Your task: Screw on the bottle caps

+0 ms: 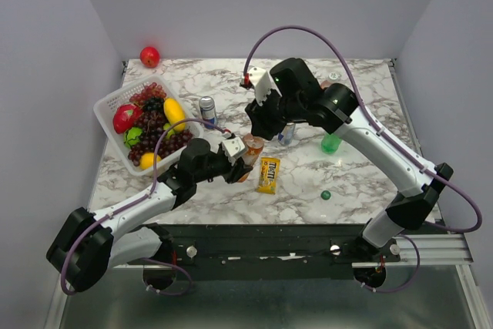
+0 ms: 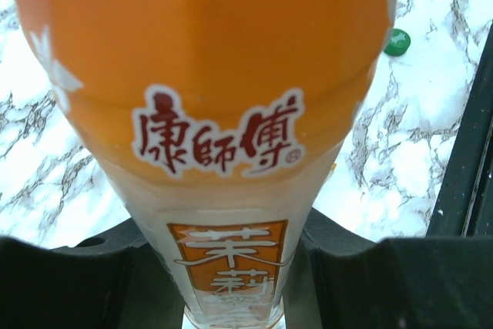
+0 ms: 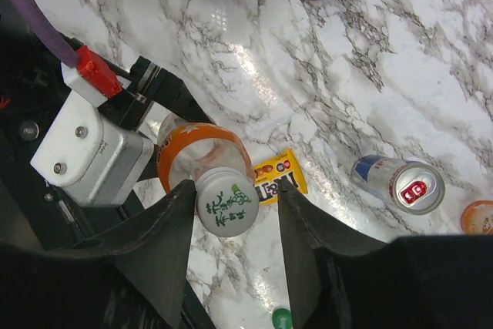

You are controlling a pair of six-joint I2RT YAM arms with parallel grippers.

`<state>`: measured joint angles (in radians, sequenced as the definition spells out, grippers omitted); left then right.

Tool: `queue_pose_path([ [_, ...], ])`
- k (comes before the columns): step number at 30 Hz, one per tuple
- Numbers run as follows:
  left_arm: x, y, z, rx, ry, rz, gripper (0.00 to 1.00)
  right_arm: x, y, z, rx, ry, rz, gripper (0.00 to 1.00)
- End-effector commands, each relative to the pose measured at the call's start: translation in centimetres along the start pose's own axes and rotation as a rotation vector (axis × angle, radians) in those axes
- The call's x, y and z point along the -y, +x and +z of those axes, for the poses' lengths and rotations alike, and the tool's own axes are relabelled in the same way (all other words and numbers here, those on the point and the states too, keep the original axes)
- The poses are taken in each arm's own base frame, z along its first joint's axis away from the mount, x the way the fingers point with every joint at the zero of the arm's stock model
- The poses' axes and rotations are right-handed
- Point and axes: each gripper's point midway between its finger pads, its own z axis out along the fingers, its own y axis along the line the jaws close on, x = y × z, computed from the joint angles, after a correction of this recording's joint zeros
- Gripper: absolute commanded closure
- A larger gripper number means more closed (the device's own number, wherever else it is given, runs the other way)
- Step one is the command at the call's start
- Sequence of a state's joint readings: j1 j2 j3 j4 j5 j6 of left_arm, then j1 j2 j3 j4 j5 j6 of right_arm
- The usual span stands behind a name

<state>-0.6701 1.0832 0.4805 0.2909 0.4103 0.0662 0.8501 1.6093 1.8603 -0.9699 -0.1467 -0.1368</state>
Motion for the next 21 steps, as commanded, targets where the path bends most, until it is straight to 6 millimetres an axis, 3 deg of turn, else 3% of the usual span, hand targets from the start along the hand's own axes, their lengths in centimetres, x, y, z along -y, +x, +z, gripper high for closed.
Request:
queue_pose_path([
  [1, 0.5, -2.5, 0.3, 0.119, 0.028, 0.033, 1.00, -0.5, -0.1, -0.3, -0.016, -0.030, -0.025, 0.45],
  [7, 0.5, -2.3, 0.4, 0.122, 0.026, 0.031, 1.00, -0.6, -1.0, -1.0, -0.003, -0.039, -0.029, 0.43],
  [14, 0.5, -2.0, 0.4, 0.121, 0.023, 0.024, 1.00, -1.6, -2.2, -2.4, 0.031, -0.086, -0.060, 0.31],
  [21, 0.5, -1.9, 0.5, 0.117, 0.025, 0.029, 1.00, -2.1, -3.3, -3.5, 0.080, -0.113, -0.095, 0.29],
])
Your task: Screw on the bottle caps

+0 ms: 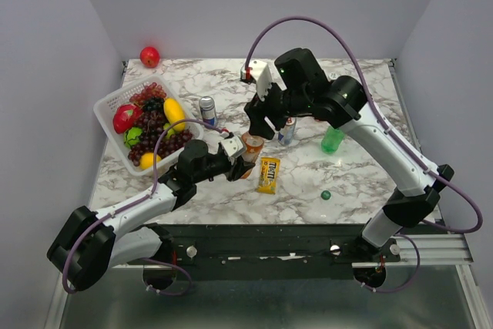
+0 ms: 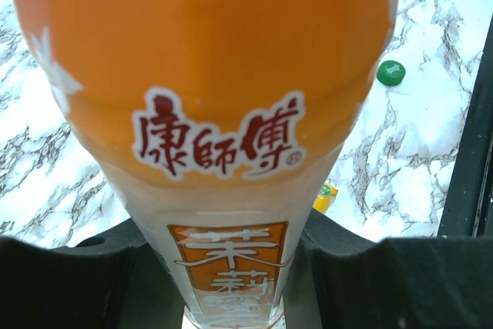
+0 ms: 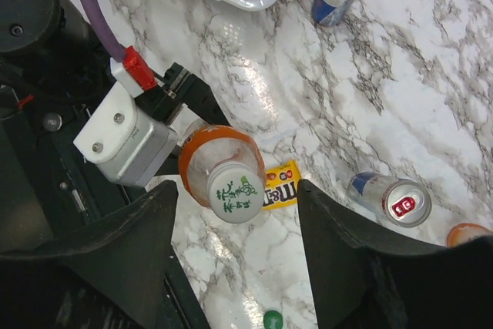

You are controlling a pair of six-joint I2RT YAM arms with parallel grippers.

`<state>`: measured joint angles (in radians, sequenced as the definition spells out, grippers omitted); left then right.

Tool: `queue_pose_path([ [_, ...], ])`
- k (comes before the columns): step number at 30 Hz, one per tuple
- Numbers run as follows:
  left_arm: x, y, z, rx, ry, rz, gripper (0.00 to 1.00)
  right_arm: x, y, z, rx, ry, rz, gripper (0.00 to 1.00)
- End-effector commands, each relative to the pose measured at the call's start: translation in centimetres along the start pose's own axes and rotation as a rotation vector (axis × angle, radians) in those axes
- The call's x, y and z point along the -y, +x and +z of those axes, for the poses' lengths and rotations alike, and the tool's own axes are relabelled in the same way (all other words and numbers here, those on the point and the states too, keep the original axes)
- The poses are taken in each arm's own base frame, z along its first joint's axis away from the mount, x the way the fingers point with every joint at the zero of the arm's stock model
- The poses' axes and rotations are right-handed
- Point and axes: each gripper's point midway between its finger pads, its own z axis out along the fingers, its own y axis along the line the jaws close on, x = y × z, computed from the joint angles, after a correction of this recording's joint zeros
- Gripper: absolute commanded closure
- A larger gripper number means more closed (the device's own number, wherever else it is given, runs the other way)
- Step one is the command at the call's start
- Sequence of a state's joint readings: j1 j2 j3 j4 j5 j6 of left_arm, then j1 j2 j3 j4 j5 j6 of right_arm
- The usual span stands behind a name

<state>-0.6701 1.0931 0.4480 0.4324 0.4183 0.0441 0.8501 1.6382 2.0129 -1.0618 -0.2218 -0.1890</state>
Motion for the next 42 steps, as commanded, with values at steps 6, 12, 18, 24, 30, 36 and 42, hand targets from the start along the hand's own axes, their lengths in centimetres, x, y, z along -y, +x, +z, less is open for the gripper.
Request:
queue_pose_path([
  [6, 0.7, -0.7, 0.2, 0.033, 0.036, 0.013, 1.00, 0.5, -2.7, -1.8, 0.115, 0.049, -0.053, 0.32],
  [12, 0.8, -0.8, 0.1, 0.039, 0.040, 0.015, 1.00, 2.0, -1.8, -1.3, 0.076, 0.123, -0.053, 0.33],
  [18, 0.7, -0.9, 0.0, 0.042, 0.030, 0.009, 1.00, 2.7, -1.0, -1.5, 0.054, 0.160, -0.055, 0.36],
  [24, 0.5, -1.3, 0.0, 0.052, 0.020, 0.009, 1.00, 2.2, -0.2, -1.8, 0.038, 0.140, -0.067, 0.37],
  [30, 0.3, -1.8, 0.1, 0.063, 0.011, 0.005, 1.00, 1.8, 0.9, -1.8, 0.014, 0.125, -0.066, 0.38],
  [36, 0.6, -2.2, 0.3, 0.070, 0.029, 0.011, 1.00, 1.4, 1.8, -1.3, -0.007, 0.102, -0.062, 0.38],
  [42, 0.8, -1.9, 0.4, 0.051, 0.050, 0.036, 1.00, 0.6, 1.7, -0.6, -0.017, 0.045, -0.071, 0.39],
])
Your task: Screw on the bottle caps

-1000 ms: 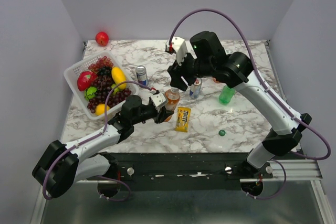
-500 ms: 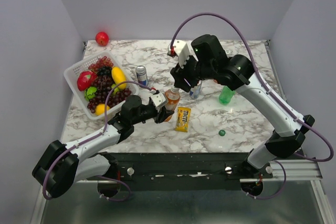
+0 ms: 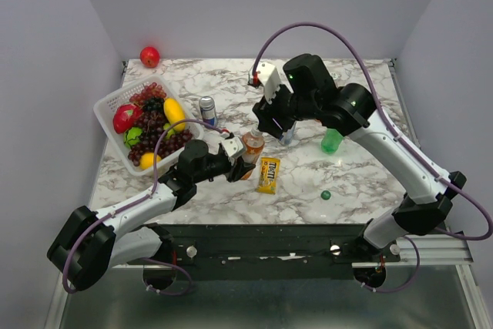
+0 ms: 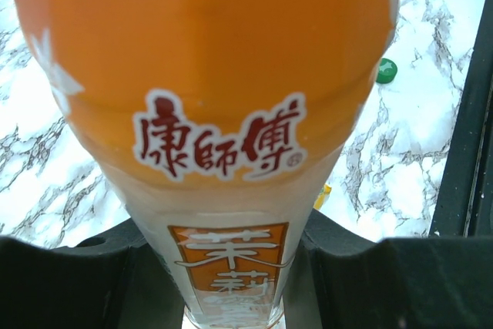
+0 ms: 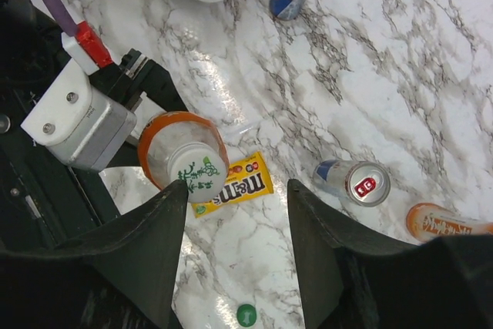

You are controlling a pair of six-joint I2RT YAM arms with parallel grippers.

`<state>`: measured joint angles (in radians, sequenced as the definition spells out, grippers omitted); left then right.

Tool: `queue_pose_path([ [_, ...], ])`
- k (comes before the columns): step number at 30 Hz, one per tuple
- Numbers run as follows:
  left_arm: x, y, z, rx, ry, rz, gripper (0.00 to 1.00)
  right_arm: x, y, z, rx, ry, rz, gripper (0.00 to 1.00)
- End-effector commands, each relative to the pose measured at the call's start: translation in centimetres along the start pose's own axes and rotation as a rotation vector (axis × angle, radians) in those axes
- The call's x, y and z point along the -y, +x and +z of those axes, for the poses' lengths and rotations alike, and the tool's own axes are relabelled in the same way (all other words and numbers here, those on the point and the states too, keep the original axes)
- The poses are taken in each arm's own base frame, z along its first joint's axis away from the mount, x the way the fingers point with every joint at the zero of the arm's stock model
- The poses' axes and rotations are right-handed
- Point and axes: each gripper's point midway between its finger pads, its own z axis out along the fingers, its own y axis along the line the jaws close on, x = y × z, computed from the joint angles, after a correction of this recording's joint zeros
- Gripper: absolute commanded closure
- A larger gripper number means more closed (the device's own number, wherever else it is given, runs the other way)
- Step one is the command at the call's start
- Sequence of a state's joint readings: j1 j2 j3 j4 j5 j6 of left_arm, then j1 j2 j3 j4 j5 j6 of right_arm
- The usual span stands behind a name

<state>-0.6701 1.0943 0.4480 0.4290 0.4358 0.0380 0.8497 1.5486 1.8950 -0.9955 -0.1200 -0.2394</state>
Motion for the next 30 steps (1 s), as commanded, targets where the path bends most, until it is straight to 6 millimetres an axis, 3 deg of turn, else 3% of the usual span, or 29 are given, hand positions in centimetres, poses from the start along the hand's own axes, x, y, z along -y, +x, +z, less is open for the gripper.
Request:
queue_pose_path([
  [1, 0.4, -1.9, 0.4, 0.053, 0.031, 0.040, 1.00, -1.6, 0.7, 0.6, -0.030, -0.086, -0.013, 0.39],
  [7, 0.2, -2.2, 0.3, 0.062, 0.021, 0.049, 1.00, -1.3, 1.6, 1.0, -0.064, -0.066, 0.015, 0.39],
  [11, 0.4, -1.5, 0.2, 0.047, 0.023, 0.046, 1.00, -1.1, -0.1, -0.1, -0.030, -0.059, 0.004, 0.39],
  [12, 0.4, -1.3, 0.1, 0.039, 0.026, 0.044, 1.00, -0.7, -1.9, -1.1, 0.017, -0.048, -0.005, 0.39],
  [15, 0.5, -1.2, 0.0, 0.034, 0.030, 0.057, 1.00, -0.9, -3.6, -3.0, 0.072, -0.074, -0.059, 0.35],
  [17, 0.5, -0.8, 0.0, 0.023, 0.038, 0.070, 1.00, -1.6, -3.4, -3.5, 0.095, -0.122, -0.156, 0.31],
  [18, 0.6, -0.5, 0.0, 0.011, 0.042, 0.085, 1.00, -1.8, -3.2, -3.5, 0.107, -0.134, -0.196, 0.24],
  [19, 0.5, -0.4, -0.1, 0.008, 0.039, 0.092, 1.00, -2.3, -1.4, -3.4, 0.088, -0.156, -0.235, 0.21],
  [20, 0.5, -0.4, -0.1, 0.005, 0.039, 0.099, 1.00, -2.4, -1.6, -3.2, 0.127, -0.167, -0.323, 0.18],
  [21, 0.5, -0.2, -0.1, -0.004, 0.042, 0.102, 1.00, -2.7, -1.0, -3.1, 0.134, -0.184, -0.357, 0.10],
  [22, 0.6, -0.1, -0.1, -0.007, 0.050, 0.111, 1.00, -3.3, 0.2, -3.1, 0.135, -0.208, -0.396, 0.07],
  [24, 0.7, -0.2, -0.2, -0.013, 0.059, 0.117, 1.00, -4.4, 0.7, -3.1, 0.180, -0.268, -0.519, 0.01],
  [30, 1.3, -0.3, -0.2, -0.019, 0.101, 0.132, 1.00, -4.4, 1.1, -2.0, 0.179, -0.289, -0.586, 0.01],
])
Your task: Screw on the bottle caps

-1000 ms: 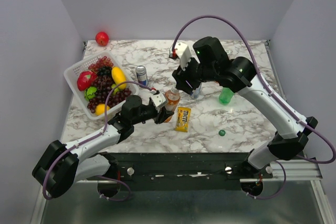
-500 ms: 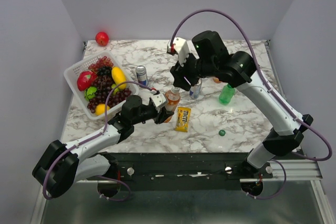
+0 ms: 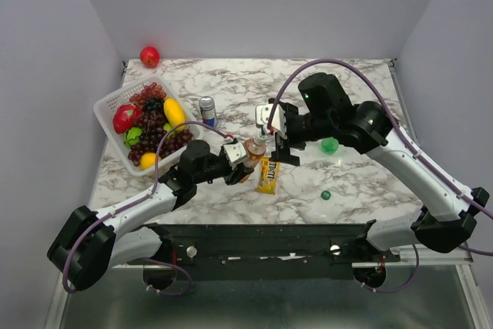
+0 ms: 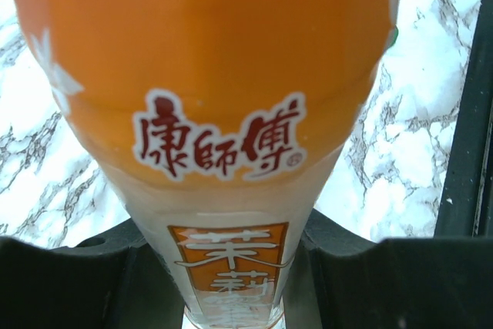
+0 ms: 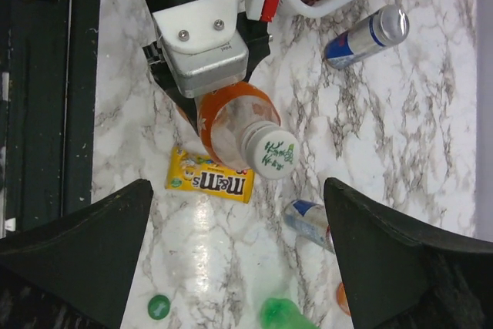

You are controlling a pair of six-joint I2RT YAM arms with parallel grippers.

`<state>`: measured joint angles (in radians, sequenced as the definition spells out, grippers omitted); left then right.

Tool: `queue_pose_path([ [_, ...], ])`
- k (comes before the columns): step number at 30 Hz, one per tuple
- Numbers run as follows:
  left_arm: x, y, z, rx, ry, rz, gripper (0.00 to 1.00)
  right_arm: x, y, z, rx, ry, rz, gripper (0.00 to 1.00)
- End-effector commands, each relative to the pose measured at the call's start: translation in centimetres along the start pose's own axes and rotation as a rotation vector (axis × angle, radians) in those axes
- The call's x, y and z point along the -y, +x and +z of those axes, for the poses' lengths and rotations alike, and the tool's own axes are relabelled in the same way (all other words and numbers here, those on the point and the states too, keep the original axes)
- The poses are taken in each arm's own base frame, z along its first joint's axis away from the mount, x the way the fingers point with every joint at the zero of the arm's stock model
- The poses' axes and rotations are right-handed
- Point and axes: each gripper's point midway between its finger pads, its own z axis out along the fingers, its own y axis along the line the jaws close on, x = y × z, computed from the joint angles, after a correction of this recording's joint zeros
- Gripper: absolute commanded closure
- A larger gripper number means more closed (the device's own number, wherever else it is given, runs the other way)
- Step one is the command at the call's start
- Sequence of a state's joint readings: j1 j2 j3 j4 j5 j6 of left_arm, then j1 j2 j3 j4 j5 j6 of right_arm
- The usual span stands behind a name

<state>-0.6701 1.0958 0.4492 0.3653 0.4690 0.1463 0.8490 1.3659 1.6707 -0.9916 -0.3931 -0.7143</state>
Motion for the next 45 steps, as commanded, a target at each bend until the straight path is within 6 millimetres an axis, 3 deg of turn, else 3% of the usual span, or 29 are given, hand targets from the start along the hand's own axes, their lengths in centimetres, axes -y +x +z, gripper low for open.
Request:
queue_pose_path([
  [1, 0.9, -1.7, 0.0, 0.034, 0.062, 0.056, 1.00, 0.7, -1.5, 0.8, 0.075, -0.020, -0.138, 0.00],
  [8, 1.3, -2.0, 0.2, 0.038, 0.094, 0.075, 1.00, -0.9, -1.0, 2.0, 0.057, -0.128, -0.201, 0.00],
  [13, 1.3, -2.5, 0.2, 0.049, 0.091, 0.077, 1.00, -0.9, -0.3, 2.6, 0.030, -0.146, -0.195, 0.01],
  [45, -0.2, -3.7, 0.7, 0.087, 0.002, -0.059, 1.00, -0.5, 1.6, 2.2, -0.035, -0.059, -0.156, 0.04],
])
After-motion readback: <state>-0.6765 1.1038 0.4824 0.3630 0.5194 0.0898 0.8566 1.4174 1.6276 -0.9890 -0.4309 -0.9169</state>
